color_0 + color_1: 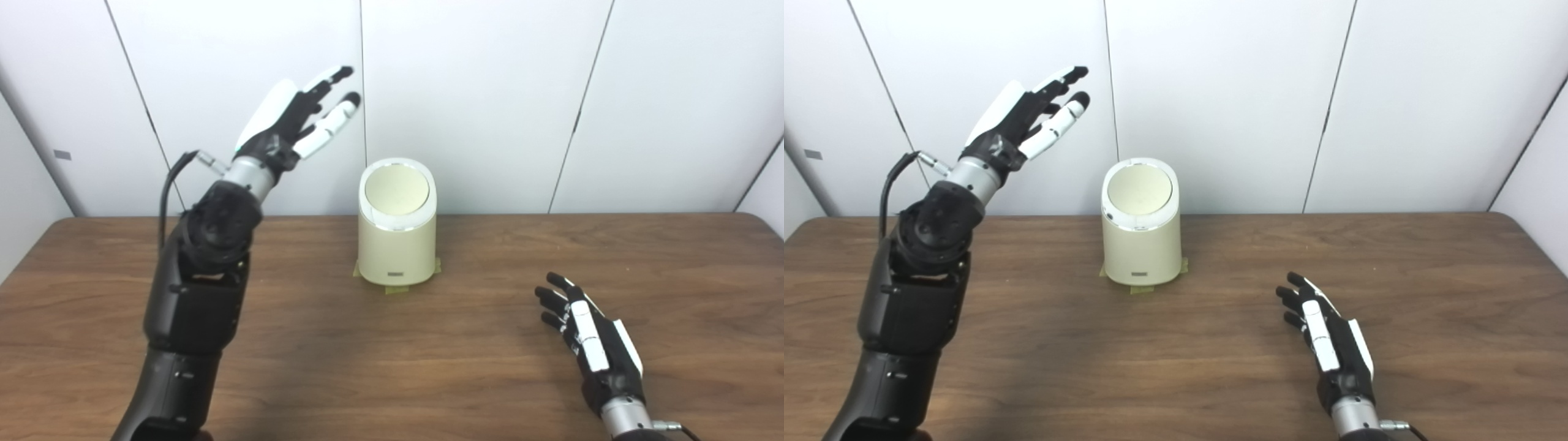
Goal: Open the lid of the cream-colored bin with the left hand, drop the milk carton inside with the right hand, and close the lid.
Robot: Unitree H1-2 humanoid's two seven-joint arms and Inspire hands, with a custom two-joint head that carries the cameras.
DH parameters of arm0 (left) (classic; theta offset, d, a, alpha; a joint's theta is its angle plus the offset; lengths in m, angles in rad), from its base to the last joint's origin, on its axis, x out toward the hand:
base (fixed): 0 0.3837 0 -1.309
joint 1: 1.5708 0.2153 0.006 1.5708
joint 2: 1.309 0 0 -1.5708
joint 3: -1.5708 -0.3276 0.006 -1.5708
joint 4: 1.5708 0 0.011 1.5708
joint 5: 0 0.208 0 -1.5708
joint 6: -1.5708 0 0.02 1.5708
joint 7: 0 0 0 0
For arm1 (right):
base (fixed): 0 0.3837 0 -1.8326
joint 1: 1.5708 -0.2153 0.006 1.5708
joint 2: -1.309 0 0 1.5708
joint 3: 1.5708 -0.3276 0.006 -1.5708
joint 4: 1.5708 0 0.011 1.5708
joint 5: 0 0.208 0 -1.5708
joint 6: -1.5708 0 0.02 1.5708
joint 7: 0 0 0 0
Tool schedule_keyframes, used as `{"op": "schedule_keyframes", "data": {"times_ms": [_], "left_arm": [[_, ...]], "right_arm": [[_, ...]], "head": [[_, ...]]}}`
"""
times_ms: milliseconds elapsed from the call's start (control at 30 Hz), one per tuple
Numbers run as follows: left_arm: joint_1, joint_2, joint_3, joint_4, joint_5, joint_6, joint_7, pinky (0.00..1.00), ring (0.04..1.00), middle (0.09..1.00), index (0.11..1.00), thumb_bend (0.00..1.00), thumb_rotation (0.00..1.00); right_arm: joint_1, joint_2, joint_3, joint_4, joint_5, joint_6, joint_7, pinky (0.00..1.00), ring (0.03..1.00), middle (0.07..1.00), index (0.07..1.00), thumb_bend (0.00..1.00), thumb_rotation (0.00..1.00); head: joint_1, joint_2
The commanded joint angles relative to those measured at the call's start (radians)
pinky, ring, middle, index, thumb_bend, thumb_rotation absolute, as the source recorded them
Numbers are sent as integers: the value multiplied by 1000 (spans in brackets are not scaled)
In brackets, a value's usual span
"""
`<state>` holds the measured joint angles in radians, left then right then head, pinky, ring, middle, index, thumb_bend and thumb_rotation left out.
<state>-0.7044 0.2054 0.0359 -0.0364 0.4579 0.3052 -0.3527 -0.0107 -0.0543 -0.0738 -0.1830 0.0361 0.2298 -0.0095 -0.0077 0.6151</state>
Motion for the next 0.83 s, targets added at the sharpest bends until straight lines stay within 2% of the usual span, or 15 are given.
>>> {"op": "schedule_keyframes", "data": {"times_ms": [0, 67, 200, 267, 333, 433, 633, 700, 800], "left_arm": [[0, -4, 39, -43, -76, -6, 51, 910, 955, 957, 955, 411, 945], [47, -17, 68, -50, -132, -19, 77, 895, 950, 951, 954, 429, 927], [149, -54, 131, -89, -269, -12, 118, 919, 949, 957, 969, 394, 905], [204, -64, 147, -113, -312, -9, 130, 947, 959, 962, 979, 409, 961], [260, -72, 149, -148, -333, 10, 147, 965, 961, 962, 985, 435, 992], [363, -86, 144, -201, -363, 2, 167, 955, 964, 967, 986, 428, 1000], [492, -111, 133, -273, -437, 6, 186, 965, 976, 978, 984, 432, 1000], [527, -118, 133, -291, -467, 7, 188, 984, 984, 990, 994, 441, 1000], [565, -127, 127, -296, -481, -6, 210, 978, 977, 991, 994, 451, 1000]], "right_arm": [[-30, 9, 0, -49, 25, -6, 8, 806, 847, 792, 835, 623, 880], [-31, 16, 1, -61, 38, 3, 9, 797, 841, 794, 832, 628, 865], [-34, 29, 14, -94, 55, 19, 13, 749, 835, 812, 828, 635, 826], [-41, 28, 26, -99, 50, 20, 18, 746, 845, 832, 838, 649, 825], [-56, 24, 40, -97, 36, 21, 20, 767, 855, 848, 852, 673, 840], [-92, 18, 56, -95, 12, 22, 18, 784, 863, 863, 865, 672, 865], [-129, 27, 42, -92, 29, 31, 10, 805, 895, 893, 891, 675, 849], [-129, 29, 40, -98, 25, 33, 5, 802, 894, 898, 894, 672, 809], [-122, 32, 37, -107, 24, 33, 2, 813, 891, 905, 903, 606, 618]], "head": [[-4, 4], [-4, 8], [3, 11], [2, 10], [-2, 11], [0, 10], [0, 12], [0, 12], [0, 13]]}}
